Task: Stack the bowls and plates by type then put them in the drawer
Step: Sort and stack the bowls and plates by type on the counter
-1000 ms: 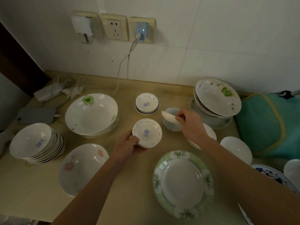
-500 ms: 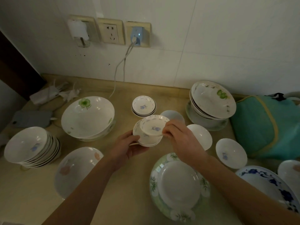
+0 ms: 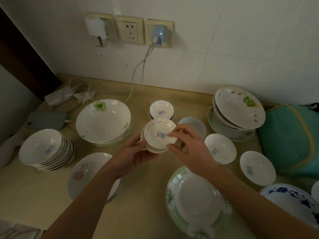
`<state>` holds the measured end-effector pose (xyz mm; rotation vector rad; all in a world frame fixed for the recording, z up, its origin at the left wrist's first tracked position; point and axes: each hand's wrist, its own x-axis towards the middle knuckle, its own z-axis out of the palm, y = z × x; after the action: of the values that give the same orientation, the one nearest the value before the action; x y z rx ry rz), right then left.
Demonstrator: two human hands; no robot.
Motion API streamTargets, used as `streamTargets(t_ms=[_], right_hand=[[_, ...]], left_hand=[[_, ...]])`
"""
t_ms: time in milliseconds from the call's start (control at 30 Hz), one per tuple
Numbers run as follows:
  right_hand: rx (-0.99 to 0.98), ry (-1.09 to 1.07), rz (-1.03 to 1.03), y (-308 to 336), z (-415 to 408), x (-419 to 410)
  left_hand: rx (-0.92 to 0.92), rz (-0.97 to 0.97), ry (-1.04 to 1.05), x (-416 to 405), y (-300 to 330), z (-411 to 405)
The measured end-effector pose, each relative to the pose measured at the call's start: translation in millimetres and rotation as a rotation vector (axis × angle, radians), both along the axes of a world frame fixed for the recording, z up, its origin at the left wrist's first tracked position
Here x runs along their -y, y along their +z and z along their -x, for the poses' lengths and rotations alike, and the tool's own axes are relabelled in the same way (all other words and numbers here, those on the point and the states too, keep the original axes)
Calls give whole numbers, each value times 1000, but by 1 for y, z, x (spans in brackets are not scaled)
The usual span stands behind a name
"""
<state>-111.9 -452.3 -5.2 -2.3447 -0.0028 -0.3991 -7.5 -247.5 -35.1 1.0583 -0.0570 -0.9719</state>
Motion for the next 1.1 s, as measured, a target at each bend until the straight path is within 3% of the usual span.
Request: streamTargets(t_ms=[133,233,433,700,933,1100], right_hand=[[-190,-298,-218,6,-23,2],[-371,-239,-370,0,-34,-3],[-327,-259,-466,-8,-38,-14],[-326,-363,-444,-19,-47,-24],[-349,-287,-434,-16,-65,-26],[-315,-343,-93,-19,-99,-5]], left_hand=[[21,-21,-36,-7,5,-2],[16,-7,-54,-10,3,-1],[-38,-16,-15,-9,0,-2],[-87,-168,125,7,3,-9],[97,-319,154,-3,-5,-23],[126,-381,176,-19,-9,-34]])
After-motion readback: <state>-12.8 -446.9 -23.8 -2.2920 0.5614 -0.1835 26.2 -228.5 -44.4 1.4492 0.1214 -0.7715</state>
